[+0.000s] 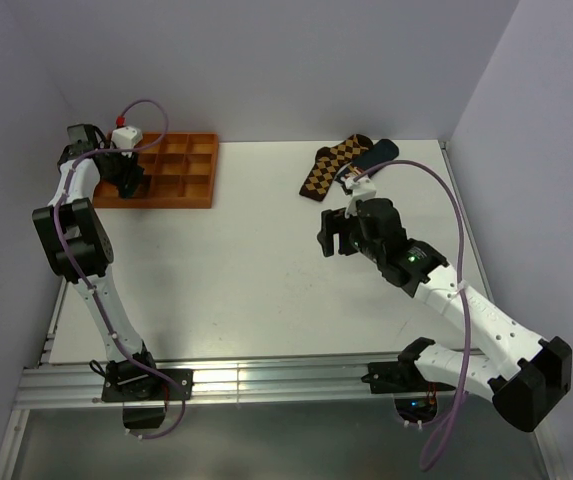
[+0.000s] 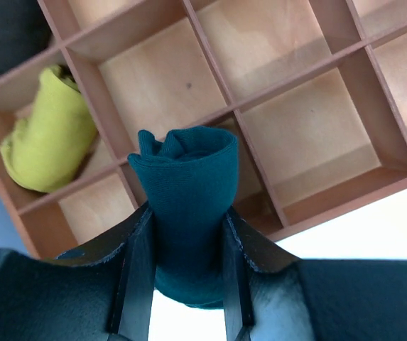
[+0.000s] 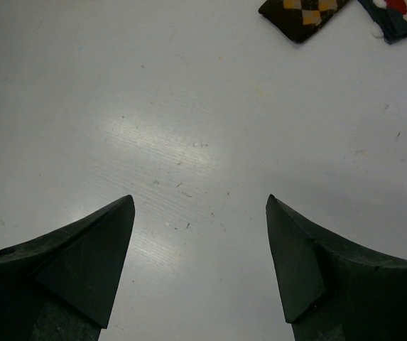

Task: Roll the socks
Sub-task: Place the sock in the storage box.

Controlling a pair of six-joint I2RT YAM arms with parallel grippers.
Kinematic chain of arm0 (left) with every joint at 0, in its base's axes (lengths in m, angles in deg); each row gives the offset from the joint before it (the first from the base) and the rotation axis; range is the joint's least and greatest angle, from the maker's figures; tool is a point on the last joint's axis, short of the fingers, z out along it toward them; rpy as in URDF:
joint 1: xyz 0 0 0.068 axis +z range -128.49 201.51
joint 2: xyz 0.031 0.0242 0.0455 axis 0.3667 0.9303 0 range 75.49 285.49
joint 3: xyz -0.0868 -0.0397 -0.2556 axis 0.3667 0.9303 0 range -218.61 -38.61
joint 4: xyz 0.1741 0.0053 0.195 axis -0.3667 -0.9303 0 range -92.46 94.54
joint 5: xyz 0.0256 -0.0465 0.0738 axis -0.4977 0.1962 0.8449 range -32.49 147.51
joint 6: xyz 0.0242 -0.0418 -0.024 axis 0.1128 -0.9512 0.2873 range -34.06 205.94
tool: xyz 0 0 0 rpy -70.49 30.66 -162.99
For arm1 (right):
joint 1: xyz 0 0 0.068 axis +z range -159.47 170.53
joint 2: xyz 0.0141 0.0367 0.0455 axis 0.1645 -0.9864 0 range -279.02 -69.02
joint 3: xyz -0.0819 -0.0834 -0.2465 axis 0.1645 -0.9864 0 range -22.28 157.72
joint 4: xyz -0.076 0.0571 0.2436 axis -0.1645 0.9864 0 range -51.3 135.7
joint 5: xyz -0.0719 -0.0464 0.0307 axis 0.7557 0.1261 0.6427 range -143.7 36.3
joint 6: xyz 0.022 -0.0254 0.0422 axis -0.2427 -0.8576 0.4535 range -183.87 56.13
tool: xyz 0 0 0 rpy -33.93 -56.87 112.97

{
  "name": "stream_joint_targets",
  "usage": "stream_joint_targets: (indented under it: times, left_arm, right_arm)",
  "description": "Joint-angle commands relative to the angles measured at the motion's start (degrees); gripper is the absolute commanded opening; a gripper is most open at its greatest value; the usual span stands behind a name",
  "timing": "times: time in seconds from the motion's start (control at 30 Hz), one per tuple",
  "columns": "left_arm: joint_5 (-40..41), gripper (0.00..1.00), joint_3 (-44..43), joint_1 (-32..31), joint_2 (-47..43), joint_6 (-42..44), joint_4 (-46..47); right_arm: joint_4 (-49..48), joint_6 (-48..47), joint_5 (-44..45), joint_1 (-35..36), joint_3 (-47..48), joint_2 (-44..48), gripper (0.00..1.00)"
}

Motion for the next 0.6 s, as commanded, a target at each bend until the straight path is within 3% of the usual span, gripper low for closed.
stream_joint_targets:
  times: [0.0, 0.57]
  left_arm:
    - [-2.45, 0.0, -2.09, -0.17, 0.41, 4.08, 3.49]
    - [-5.79, 0.0, -0.33, -0.17, 3.31, 8.13, 3.93]
  right_arm:
    - [-0.45, -1.25, 0.68, -0.31, 3.36, -0.67, 0.81]
    - [0.25, -1.51, -0.2, -0.31, 4.06, -3.4, 0.8]
